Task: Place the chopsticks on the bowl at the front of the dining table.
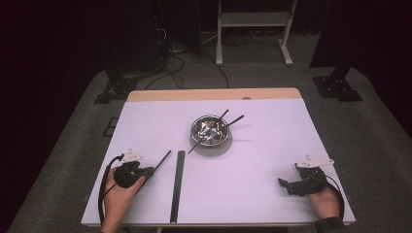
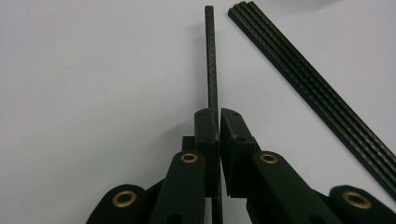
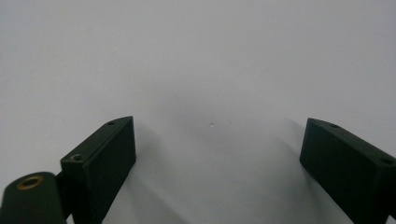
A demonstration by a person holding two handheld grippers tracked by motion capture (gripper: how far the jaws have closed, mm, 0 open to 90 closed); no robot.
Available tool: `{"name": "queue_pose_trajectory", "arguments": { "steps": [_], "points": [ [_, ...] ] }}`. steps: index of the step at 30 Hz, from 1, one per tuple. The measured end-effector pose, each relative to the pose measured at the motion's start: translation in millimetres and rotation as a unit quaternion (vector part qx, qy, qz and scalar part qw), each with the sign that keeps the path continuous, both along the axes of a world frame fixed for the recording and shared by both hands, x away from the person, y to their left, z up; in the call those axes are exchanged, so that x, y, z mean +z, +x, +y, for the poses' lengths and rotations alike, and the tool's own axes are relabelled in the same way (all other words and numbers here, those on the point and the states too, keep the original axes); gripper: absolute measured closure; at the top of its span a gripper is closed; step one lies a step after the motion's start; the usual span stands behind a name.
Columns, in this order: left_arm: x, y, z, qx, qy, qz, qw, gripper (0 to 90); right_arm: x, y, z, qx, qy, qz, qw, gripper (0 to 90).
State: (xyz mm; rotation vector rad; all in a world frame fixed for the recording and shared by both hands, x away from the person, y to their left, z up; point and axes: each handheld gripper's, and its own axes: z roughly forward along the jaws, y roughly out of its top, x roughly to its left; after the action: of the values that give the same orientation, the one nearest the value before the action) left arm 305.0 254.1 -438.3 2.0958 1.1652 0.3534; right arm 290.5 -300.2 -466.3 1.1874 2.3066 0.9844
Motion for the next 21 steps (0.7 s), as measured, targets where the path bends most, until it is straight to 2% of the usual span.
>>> {"name": "queue_pose_trajectory", "arguments": {
  "steps": [15,21],
  "points": [
    [16.7,-2.9,-1.8,0.007,-0.022,-0.01,0.9997,86.2,0.0,0.0,0.0,0.0,0.0,0.0,1.0,9.1],
    [22.1,-2.0,-4.3,0.005,-0.023,-0.011,0.9996,86.2,0.0,0.0,0.0,0.0,0.0,0.0,1.0,9.1]
  ]
}}
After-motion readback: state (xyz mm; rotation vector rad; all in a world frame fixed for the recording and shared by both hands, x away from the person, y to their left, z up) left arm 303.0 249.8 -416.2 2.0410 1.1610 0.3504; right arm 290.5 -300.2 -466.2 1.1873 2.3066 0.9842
